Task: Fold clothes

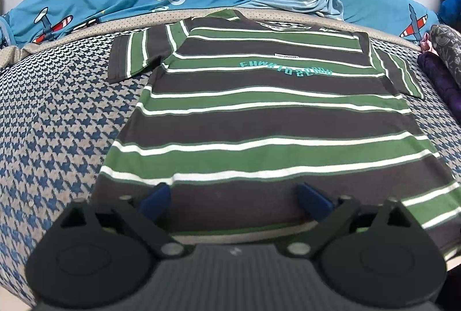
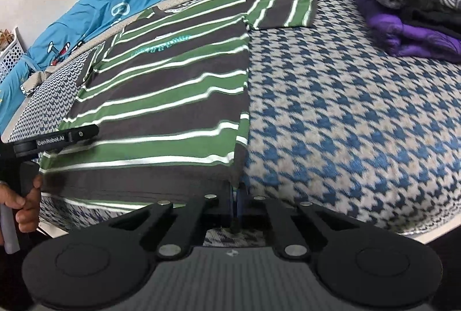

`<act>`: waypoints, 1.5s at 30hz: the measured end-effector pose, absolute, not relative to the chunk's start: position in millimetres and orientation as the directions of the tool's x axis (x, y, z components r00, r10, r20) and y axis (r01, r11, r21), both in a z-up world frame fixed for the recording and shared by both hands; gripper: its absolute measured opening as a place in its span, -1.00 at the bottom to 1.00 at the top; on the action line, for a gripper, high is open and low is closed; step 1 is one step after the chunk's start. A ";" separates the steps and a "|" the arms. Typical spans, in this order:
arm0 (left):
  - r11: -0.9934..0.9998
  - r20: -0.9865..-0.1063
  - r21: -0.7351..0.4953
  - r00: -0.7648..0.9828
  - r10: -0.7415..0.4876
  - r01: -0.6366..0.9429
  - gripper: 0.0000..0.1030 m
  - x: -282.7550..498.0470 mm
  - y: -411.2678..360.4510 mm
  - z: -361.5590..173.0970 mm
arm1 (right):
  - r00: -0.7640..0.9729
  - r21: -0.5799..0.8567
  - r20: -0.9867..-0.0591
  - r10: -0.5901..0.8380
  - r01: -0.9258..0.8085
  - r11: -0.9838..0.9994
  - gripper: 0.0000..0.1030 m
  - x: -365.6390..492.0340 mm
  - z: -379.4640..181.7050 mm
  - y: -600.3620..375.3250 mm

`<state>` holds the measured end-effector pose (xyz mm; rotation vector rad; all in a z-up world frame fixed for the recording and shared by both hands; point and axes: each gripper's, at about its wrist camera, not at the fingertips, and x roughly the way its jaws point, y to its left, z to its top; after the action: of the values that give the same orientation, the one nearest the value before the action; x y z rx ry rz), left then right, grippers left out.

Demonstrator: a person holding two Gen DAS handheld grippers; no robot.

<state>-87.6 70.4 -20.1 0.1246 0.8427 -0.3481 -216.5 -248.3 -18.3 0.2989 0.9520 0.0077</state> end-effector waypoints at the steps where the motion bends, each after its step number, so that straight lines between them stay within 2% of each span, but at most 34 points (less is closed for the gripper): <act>1: 0.937 -0.751 -0.033 0.610 -0.253 0.348 0.95 -89.5 71.2 -20.0 | 0.579 0.247 -0.804 0.134 0.121 0.961 -0.94 -218.0 -19.3 -247.8; 5: 0.938 -0.759 -0.041 0.600 -0.253 0.343 0.95 -97.6 74.2 -19.6 | 0.562 0.211 -0.821 0.104 0.129 0.969 -0.94 -219.2 -22.9 -248.4; 10: 0.951 -0.780 0.006 0.596 -0.189 0.309 0.96 -106.6 80.6 -23.2 | 0.564 0.168 -0.824 0.048 0.164 0.972 -0.94 -221.4 -22.0 -250.1; 14: 0.954 -0.785 0.004 0.592 -0.183 0.300 0.97 -111.7 86.8 -21.3 | 0.602 0.155 -0.799 -0.003 0.210 0.965 -0.84 -230.1 -13.0 -253.8; 20: 0.962 -0.758 -0.060 0.615 -0.218 0.266 0.97 -114.7 96.5 -11.3 | 0.660 0.156 -0.750 0.038 0.122 0.980 -0.83 -231.5 -7.2 -238.4; 26: 0.964 -0.773 -0.050 0.601 -0.203 0.260 0.99 -112.0 91.7 -14.5 | 0.687 0.157 -0.720 0.097 0.026 0.987 -0.81 -227.1 -5.2 -218.4; 29: 0.967 -0.787 -0.045 0.587 -0.190 0.253 0.99 -110.4 91.4 -18.3 | 0.681 0.151 -0.725 0.099 0.018 0.988 -0.68 -221.8 -8.9 -208.8; 34: 0.962 -0.797 0.002 0.581 -0.165 0.274 1.00 -111.5 85.8 -23.4 | 0.642 0.136 -0.763 0.073 0.050 0.989 -0.63 -209.4 -19.5 -197.7; 39: 0.962 -0.803 0.008 0.576 -0.156 0.273 1.00 -111.9 84.2 -26.0 | 0.623 0.139 -0.778 0.074 0.056 0.989 -0.39 -206.3 -25.8 -194.1; 45: 0.963 -0.799 0.023 0.584 -0.143 0.269 1.00 -115.1 82.5 -27.2 | 0.614 0.104 -0.788 0.055 0.045 0.994 -0.38 -205.8 -26.5 -187.6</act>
<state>-115.1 82.5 -27.2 0.1474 0.9164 -0.2413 -205.8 -187.6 -26.5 0.1173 0.9107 0.0058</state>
